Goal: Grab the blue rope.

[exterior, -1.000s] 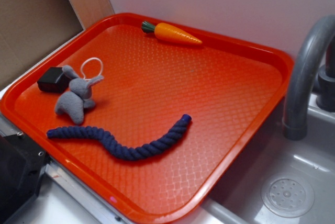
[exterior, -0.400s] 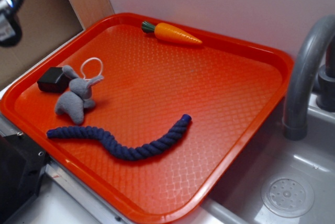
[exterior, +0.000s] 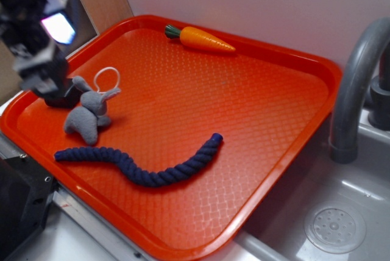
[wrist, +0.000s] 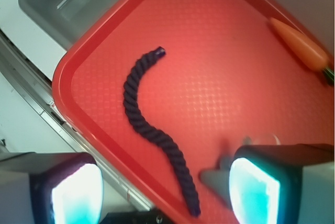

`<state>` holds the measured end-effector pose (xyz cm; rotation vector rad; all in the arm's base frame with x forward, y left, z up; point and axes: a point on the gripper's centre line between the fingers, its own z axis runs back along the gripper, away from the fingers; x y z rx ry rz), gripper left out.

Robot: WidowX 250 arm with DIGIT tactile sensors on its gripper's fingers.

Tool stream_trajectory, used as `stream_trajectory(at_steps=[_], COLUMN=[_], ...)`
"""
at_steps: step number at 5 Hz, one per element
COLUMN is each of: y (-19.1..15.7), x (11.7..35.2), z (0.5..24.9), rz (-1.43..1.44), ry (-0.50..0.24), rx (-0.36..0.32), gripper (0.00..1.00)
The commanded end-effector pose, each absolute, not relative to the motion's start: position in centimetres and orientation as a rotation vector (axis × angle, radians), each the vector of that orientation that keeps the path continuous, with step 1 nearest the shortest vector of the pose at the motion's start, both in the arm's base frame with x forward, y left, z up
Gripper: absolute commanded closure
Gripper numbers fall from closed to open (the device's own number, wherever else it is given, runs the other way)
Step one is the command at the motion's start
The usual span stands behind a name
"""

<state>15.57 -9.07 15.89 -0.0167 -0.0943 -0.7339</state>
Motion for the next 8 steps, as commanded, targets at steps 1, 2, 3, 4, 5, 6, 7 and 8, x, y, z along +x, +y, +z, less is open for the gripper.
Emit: stream_trajectory(at_steps=[1, 2, 3, 4, 5, 6, 7, 8], y=[-11.2, -11.7, -12.0, -12.0, -11.9, -12.3, -12.5, -12.6], x=[15.4, 15.2, 15.2, 15.3, 15.5, 15.4, 15.0, 14.9], z=[11.9, 9.5, 7.8, 6.1, 3.7, 1.8, 0.7, 0.7], rz=[-0.884, -0.907, -0.916, -0.932, -0.966, -0.989, -1.013, -1.011], ry=[-0.047, -0.005, 0.021, 0.046, 0.082, 0.119, 0.143, 0.14], rx=[-0.033, 0.002, 0.028, 0.037, 0.02, 0.035, 0.062, 0.068], gripper=[0.0, 0.0, 0.0, 0.0, 0.0, 0.0, 0.0, 1.0])
